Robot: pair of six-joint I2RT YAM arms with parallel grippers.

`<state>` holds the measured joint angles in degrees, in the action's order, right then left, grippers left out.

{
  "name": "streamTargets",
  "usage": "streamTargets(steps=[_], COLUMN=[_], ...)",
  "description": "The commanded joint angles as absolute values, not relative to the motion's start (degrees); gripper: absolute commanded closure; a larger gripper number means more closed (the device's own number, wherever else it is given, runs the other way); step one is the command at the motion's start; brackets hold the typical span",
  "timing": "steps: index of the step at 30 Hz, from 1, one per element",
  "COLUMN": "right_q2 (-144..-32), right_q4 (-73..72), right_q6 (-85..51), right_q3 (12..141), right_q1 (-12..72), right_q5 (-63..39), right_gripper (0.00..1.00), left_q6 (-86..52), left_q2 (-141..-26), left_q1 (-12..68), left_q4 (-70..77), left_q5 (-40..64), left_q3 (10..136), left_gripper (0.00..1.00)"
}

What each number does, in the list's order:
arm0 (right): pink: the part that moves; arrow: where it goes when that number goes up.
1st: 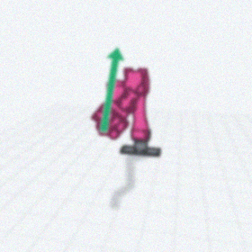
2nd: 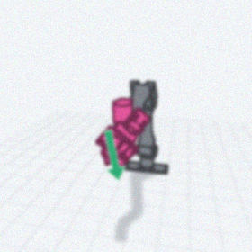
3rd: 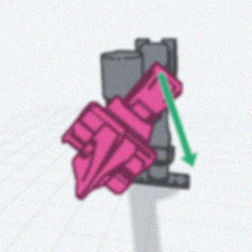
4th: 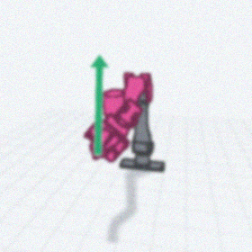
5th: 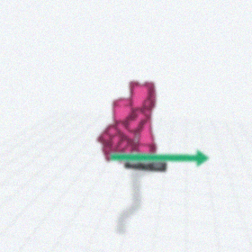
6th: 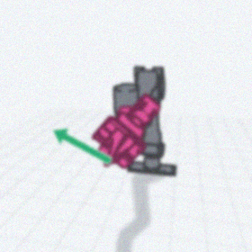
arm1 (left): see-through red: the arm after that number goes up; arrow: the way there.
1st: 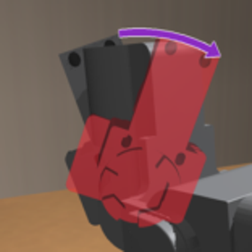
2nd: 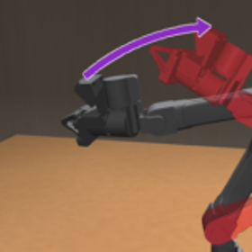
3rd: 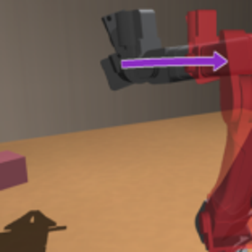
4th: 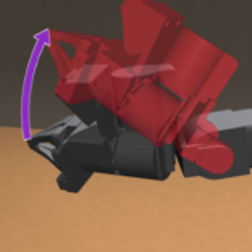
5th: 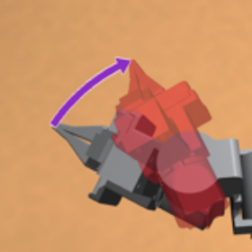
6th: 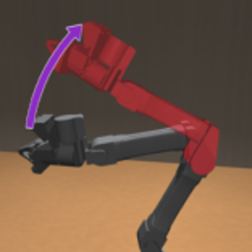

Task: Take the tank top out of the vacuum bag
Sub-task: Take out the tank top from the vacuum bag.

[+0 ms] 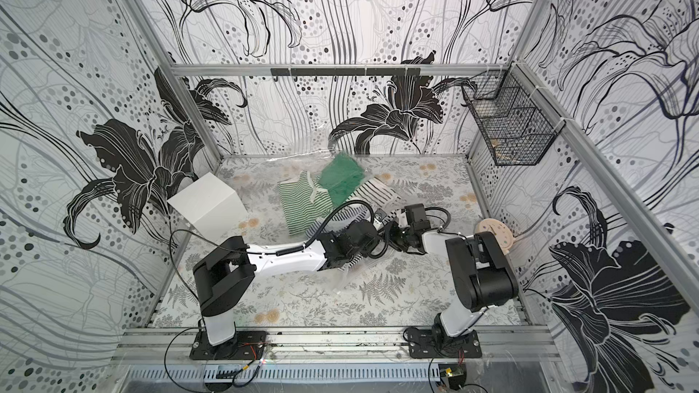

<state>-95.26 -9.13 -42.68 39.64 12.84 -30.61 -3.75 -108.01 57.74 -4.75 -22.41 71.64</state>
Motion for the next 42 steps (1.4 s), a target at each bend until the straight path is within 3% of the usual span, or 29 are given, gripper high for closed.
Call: streamTargets(steps=[1, 6, 13, 30, 42], right_q2=[-99.53, -103.46, -99.69, -77.74, -69.77], right_q4=[-12.50, -15.55, -11.26, 10.58, 17.78], right_q6=[-43.75, -44.97, -42.99, -33.89, -34.32], right_q3=[40.80, 42.38, 41.82, 39.67, 38.23], right_q1=[13.18, 13.18, 13.18, 12.69, 1.95], right_q5=[-31.45, -33.25, -32.61, -22.68, -20.07], right_gripper=[0.52, 0.56, 1.00, 1.00, 1.00], left_q6=[-4.36, -4.00, -3.91, -5.71, -7.88], left_q2=[-105.73, -105.83, -107.17, -114.75, -116.07], left_q1=[57.21, 57.22, 57.16, 56.29, 55.06], left_q4=[-2.36, -2.99, -4.11, -8.41, -10.05], left_q5=[-21.98, -21.68, -21.62, -21.35, -23.07], left_q3=[72.53, 73.03, 74.26, 79.57, 80.15], left_gripper=[1.00, 1.00, 1.00, 1.00, 1.00])
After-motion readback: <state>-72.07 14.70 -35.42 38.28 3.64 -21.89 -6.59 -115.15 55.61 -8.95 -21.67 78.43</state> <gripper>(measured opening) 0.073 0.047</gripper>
